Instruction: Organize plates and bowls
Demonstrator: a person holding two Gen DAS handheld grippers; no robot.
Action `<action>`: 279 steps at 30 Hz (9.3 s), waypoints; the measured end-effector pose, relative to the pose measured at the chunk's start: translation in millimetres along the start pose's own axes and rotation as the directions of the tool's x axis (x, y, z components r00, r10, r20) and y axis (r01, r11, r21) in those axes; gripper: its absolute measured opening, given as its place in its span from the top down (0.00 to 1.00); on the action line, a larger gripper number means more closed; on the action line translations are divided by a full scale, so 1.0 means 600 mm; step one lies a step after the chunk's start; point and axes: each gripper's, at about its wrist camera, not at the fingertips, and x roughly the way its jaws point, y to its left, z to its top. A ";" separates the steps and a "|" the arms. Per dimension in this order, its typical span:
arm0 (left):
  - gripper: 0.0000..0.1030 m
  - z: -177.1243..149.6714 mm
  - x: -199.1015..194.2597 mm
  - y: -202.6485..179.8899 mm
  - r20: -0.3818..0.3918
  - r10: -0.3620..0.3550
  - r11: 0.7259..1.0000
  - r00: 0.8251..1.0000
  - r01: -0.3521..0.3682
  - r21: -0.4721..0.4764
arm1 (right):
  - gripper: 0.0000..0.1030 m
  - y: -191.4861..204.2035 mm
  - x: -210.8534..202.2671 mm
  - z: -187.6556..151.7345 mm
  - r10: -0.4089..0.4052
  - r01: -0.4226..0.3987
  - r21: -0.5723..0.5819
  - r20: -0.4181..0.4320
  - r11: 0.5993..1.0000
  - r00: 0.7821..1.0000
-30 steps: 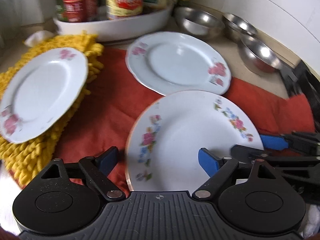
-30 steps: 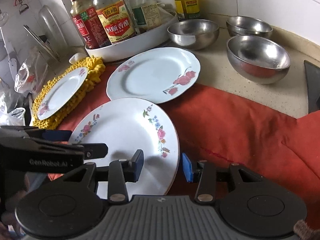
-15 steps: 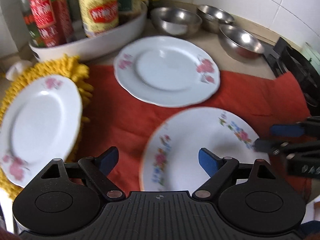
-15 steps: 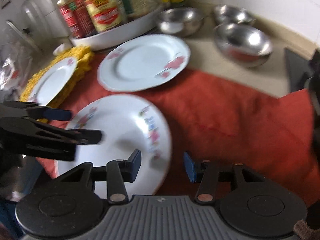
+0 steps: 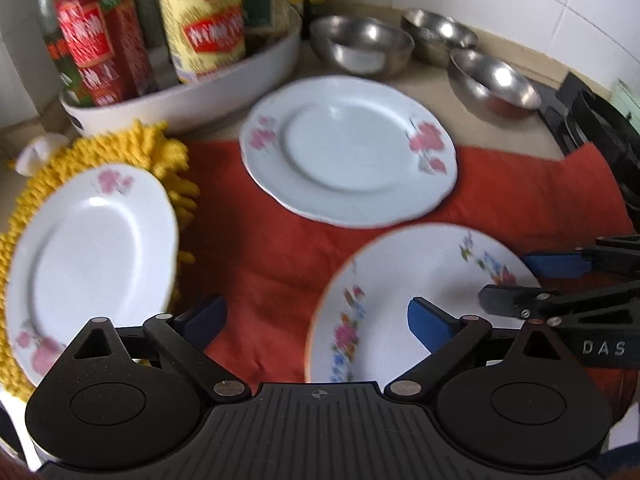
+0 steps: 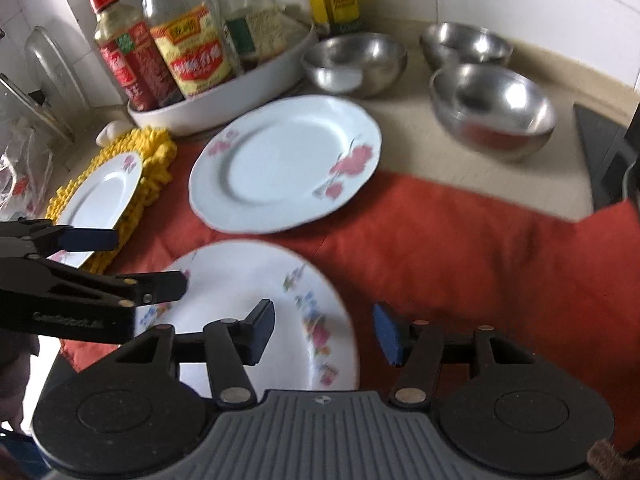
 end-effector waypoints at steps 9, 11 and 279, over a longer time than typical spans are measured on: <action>0.12 -0.014 0.014 -0.044 -0.059 -0.080 0.993 0.995 0.084 0.079 | 0.51 0.000 -0.020 -0.032 0.038 -0.038 -0.002 -0.033 0.999 0.999; 0.10 -0.014 0.016 -0.053 -0.065 -0.077 0.992 0.995 0.083 0.096 | 0.51 -0.001 -0.026 -0.039 0.043 -0.043 -0.002 -0.043 0.999 0.998; 0.00 -0.100 -0.116 0.183 0.100 0.282 0.905 0.954 -0.230 -0.357 | 0.45 0.229 0.015 0.136 -0.046 0.132 -0.504 0.179 0.854 0.983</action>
